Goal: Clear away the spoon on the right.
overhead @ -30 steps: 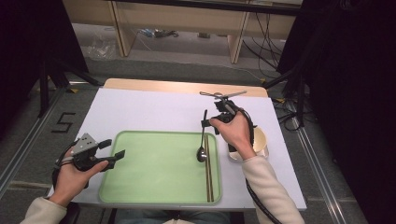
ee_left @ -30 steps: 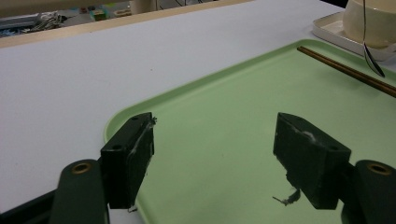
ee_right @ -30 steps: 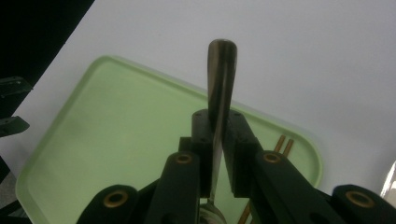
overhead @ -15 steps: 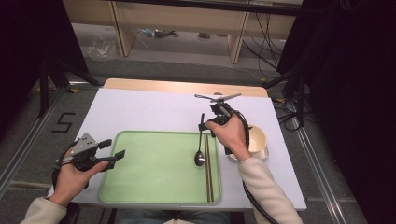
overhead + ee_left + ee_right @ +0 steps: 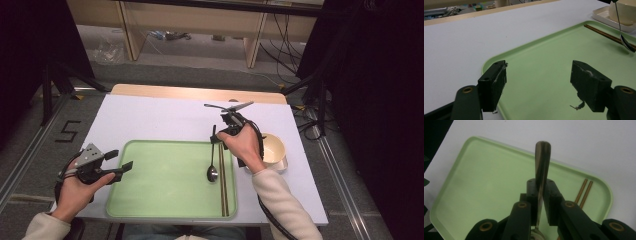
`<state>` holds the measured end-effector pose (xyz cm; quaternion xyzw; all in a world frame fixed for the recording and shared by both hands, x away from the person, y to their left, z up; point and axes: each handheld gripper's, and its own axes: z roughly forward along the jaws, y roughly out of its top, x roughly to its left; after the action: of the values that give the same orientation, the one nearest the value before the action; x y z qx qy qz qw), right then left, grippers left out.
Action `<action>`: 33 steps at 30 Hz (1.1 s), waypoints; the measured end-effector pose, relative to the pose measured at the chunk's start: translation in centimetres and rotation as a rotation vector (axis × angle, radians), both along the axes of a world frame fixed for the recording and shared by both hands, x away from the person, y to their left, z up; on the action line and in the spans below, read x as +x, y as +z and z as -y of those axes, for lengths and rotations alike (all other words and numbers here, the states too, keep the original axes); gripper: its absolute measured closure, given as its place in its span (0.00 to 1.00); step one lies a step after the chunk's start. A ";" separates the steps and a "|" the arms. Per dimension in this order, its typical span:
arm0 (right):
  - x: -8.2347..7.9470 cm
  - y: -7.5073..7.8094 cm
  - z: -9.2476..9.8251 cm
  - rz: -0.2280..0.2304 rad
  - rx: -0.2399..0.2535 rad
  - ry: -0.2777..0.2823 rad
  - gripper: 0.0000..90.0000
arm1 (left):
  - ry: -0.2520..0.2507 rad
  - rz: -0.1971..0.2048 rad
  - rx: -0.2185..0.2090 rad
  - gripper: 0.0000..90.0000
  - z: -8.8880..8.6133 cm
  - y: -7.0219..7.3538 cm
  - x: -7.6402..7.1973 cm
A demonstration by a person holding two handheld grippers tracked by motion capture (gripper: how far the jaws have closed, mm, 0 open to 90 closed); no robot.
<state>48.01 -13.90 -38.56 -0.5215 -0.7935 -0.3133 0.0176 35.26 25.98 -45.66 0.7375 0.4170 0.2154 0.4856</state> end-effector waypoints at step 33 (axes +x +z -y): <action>0.7 -4.7 -1.6 -0.279 -0.012 -0.121 0.93 | 0.000 -0.006 0.003 0.32 -0.1 0.0 -0.1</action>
<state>48.75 -12.34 -43.25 -0.6070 -0.7523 -0.2333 0.1057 35.15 26.06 -45.67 0.7390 0.4180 0.2138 0.4831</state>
